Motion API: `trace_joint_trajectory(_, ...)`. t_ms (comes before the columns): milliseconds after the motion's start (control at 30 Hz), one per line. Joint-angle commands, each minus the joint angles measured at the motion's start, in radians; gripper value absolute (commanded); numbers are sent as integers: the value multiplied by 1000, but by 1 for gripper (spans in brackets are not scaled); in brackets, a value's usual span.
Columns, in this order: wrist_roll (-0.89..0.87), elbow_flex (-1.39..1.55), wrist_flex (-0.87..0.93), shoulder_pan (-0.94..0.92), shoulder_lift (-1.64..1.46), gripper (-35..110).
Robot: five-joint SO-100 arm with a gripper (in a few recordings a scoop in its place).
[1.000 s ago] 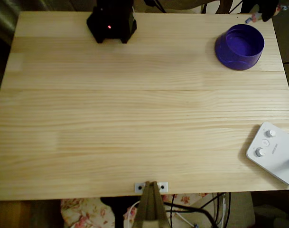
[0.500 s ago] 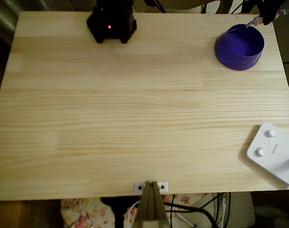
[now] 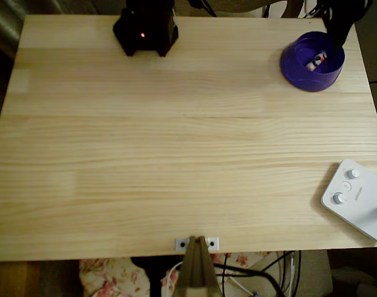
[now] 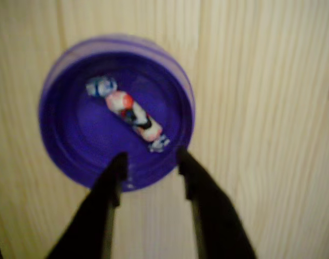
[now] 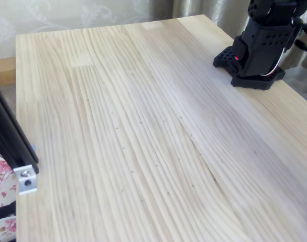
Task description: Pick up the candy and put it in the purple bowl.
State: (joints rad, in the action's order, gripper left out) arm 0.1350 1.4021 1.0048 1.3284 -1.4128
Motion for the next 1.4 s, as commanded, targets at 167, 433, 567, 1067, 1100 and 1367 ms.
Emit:
trace_joint_trajectory(167,11,23,-17,-17,-189,17)
trace_joint_trajectory(433,20,18,43,-35,-244,6)
trace_joint_trajectory(567,17,29,86,-58,-281,-1)
trace_joint_trajectory(1067,69,314,241,-402,-597,-1)
trace_joint_trajectory(1100,78,347,245,-436,-629,-1)
trace_joint_trajectory(1367,78,572,259,-673,-818,-1)
